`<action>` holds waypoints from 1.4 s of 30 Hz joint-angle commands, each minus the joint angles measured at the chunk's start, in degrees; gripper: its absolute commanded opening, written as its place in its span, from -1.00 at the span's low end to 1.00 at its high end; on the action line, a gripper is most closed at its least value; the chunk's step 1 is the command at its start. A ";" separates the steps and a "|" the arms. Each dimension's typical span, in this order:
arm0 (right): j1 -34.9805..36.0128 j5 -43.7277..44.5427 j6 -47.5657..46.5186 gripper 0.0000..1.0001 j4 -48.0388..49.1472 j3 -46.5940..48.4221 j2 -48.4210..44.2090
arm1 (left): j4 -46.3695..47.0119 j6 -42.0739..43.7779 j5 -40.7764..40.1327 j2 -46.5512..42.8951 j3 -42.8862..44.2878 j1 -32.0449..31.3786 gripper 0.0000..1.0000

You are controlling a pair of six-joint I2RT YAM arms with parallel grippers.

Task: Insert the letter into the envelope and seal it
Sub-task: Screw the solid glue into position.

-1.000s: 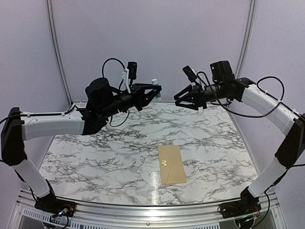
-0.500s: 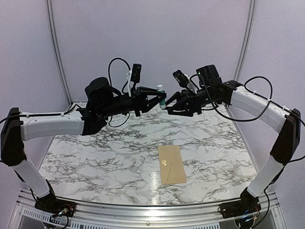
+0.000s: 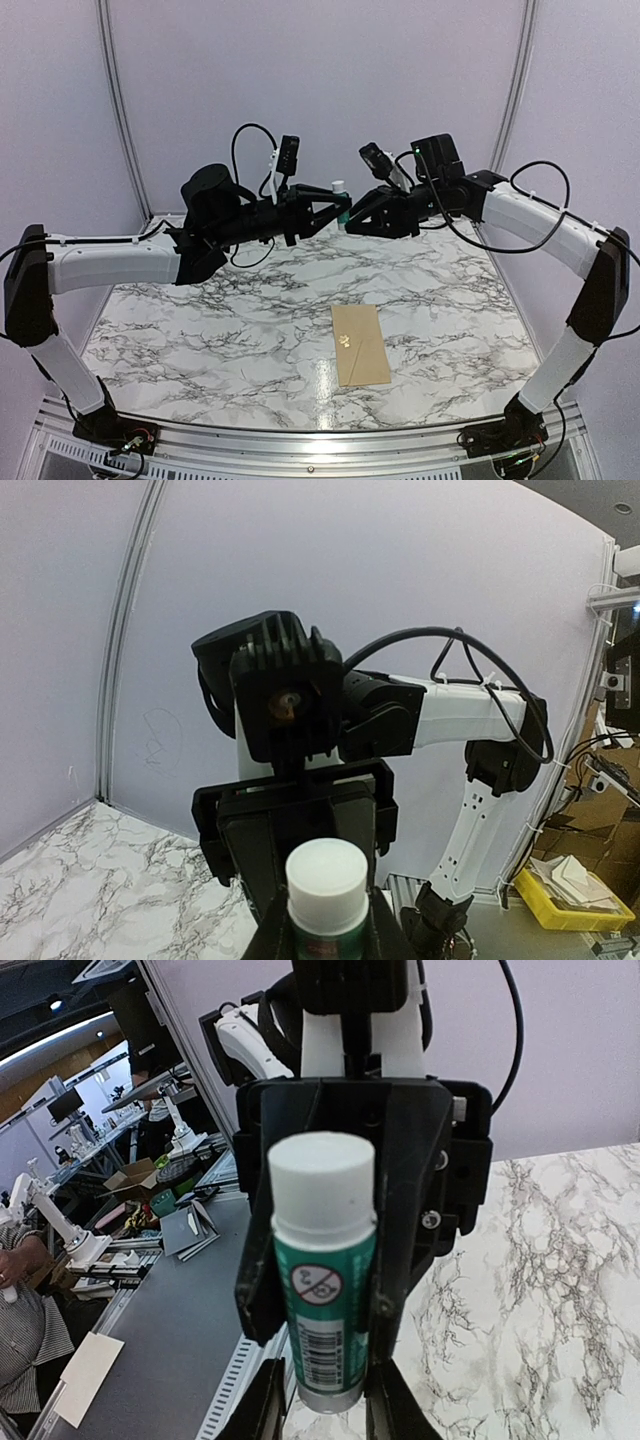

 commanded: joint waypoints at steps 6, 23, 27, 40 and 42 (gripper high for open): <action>0.46 2.62 2.12 -0.79 2.62 -0.97 -0.55 | 2.05 1.12 -4.29 -0.25 0.37 0.12 -1.00; -0.44 38.51 5.24 -0.35 0.24 -0.71 -5.05 | -0.93 6.42 -53.30 5.12 1.98 -8.25 -1.00; -5.98 28.24 0.70 -0.09 0.36 -3.74 -7.47 | -0.94 7.11 -36.95 0.58 -1.61 -4.33 -1.00; -4.81 4.40 -6.12 -0.06 -3.02 -1.13 -1.23 | -0.93 3.55 -4.47 -1.61 -0.47 0.72 -1.00; -3.44 2.54 -4.24 -0.08 -1.97 -0.09 -0.13 | -0.85 3.19 -3.87 -1.13 -0.01 0.72 -1.00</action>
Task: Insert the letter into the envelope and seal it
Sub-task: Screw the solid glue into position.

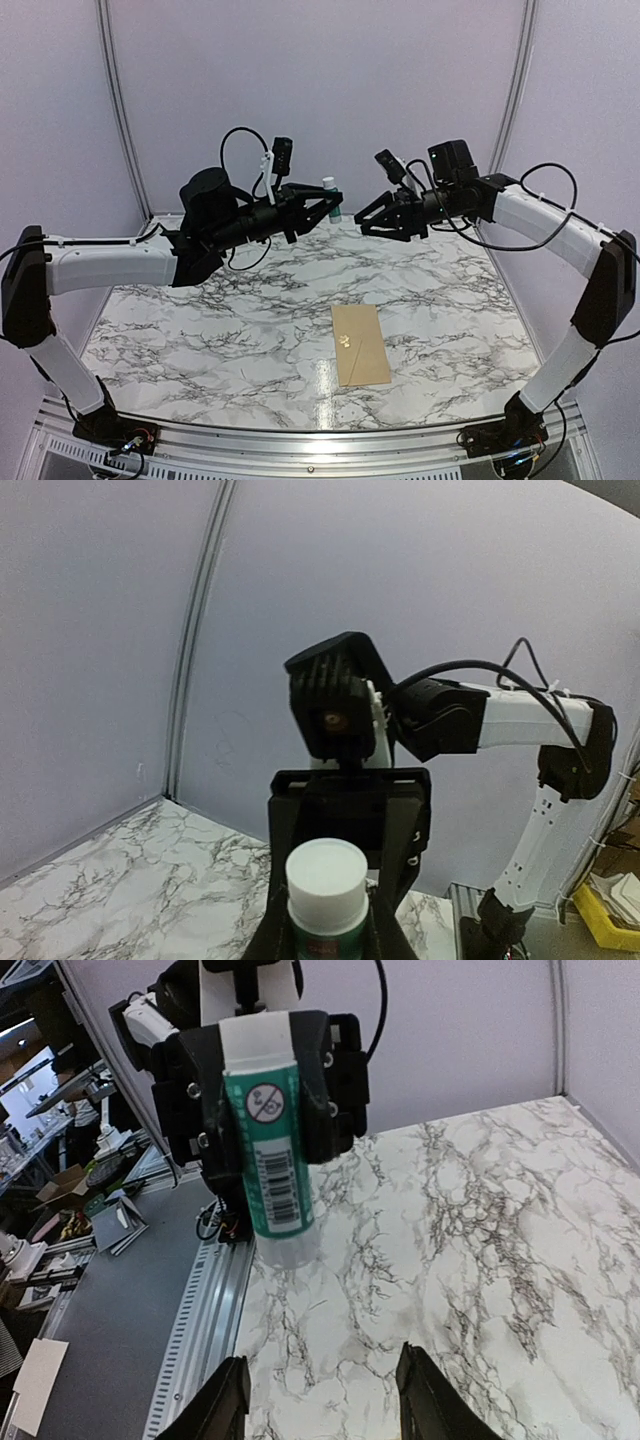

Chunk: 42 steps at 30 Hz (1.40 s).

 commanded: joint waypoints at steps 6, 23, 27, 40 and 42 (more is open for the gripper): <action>5.52 -8.00 3.39 -0.10 3.10 4.88 4.61 | 1.38 -2.70 6.58 0.50 2.57 -0.07 -1.00; 7.09 -10.32 8.83 -0.68 9.05 3.19 4.61 | 2.52 -4.30 5.84 2.01 3.01 -0.04 -1.00; 7.02 -8.49 11.65 -0.86 12.13 2.13 3.34 | 2.64 -4.45 4.88 2.57 3.03 -0.09 -1.00; 8.83 34.57 21.54 -0.94 6.23 3.82 0.23 | -1.79 2.82 -41.10 9.14 5.03 -8.47 -1.00; 8.80 34.75 21.57 -0.87 6.89 3.26 -0.38 | -2.27 1.92 -42.53 9.72 5.63 -8.36 -1.00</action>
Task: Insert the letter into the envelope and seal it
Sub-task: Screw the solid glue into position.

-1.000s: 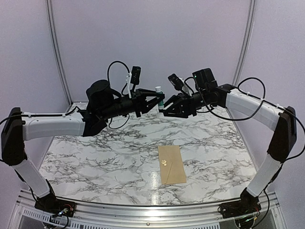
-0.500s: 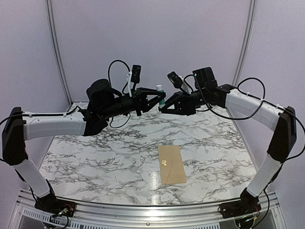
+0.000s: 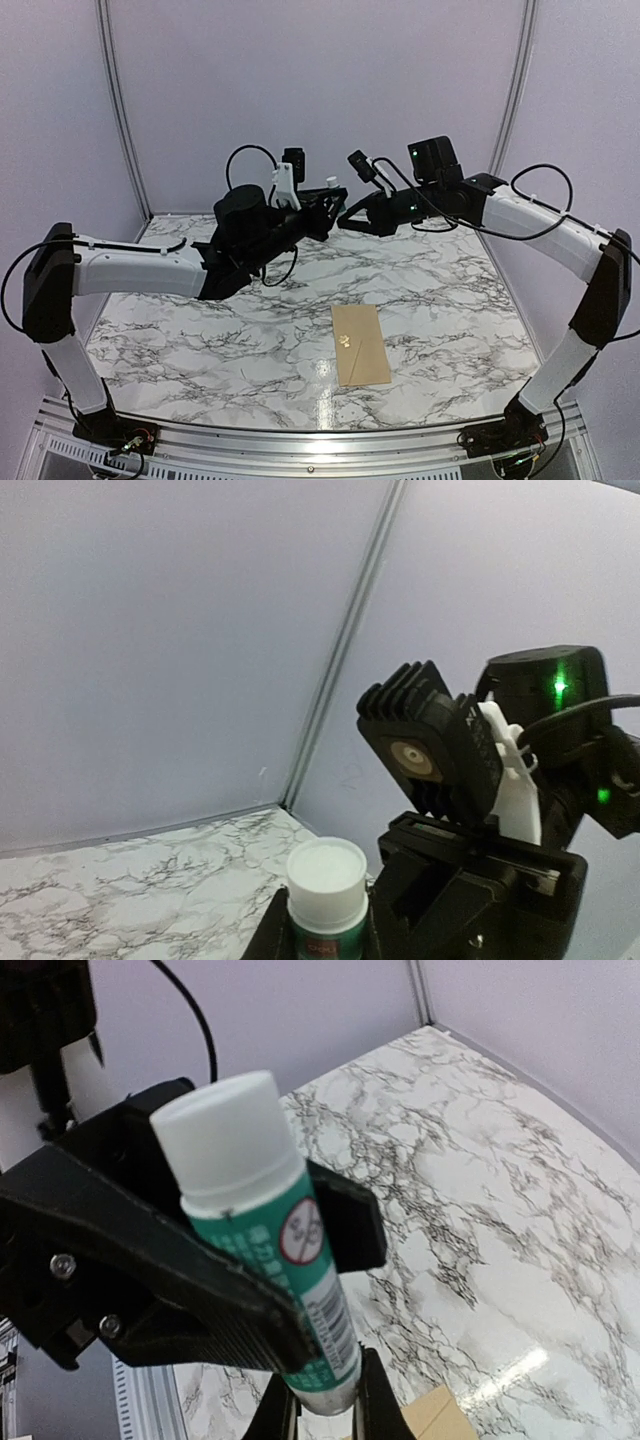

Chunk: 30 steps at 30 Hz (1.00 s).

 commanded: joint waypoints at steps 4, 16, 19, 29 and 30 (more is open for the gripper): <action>0.25 7.21 0.65 -0.36 2.26 -0.83 -3.42 | -3.75 1.92 -10.28 1.34 0.67 -1.30 -1.00; -11.95 -15.02 -21.35 -0.03 -9.53 5.88 -4.25 | -6.79 11.41 22.25 -11.18 -10.46 5.29 -0.96; -11.87 -24.01 -23.42 -0.05 -13.57 10.45 -0.47 | -8.67 10.69 30.29 -11.50 -9.83 6.24 -0.97; -6.19 -29.52 -15.80 -0.04 -6.82 11.04 2.90 | -9.47 6.89 40.38 -9.85 -6.58 6.45 -0.91; -5.37 -29.54 -16.14 -0.03 -7.48 11.56 3.61 | -9.46 6.75 40.67 -9.61 -6.38 6.42 -0.91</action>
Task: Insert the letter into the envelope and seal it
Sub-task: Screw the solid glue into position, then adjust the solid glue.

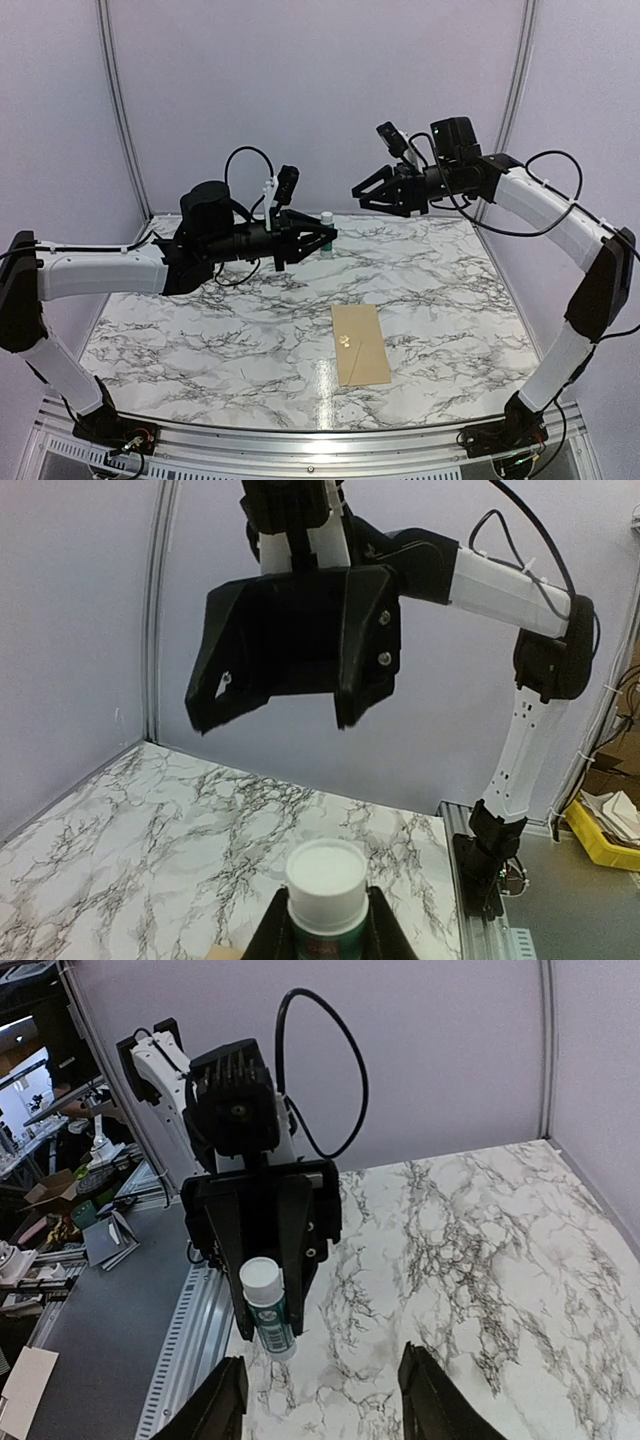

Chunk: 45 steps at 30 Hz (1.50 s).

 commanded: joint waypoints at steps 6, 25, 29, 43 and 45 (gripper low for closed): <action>6.82 -4.63 2.37 -0.02 0.91 4.21 4.81 | -0.22 -2.72 6.05 1.89 4.35 0.12 -0.90; 8.62 -5.88 5.32 -0.57 3.68 1.51 5.38 | 0.05 -4.18 6.25 5.31 7.23 0.10 -0.90; 8.66 -3.97 5.97 -0.41 3.80 1.59 5.85 | 0.16 -3.64 6.14 4.75 7.00 0.11 -0.91; 8.71 -0.99 6.14 -0.81 3.25 1.73 5.97 | 0.60 -4.44 4.41 4.66 6.91 0.14 -0.64; 8.61 -0.81 6.14 -0.81 3.08 2.56 5.71 | 0.60 -4.93 3.71 4.76 6.70 0.09 -0.43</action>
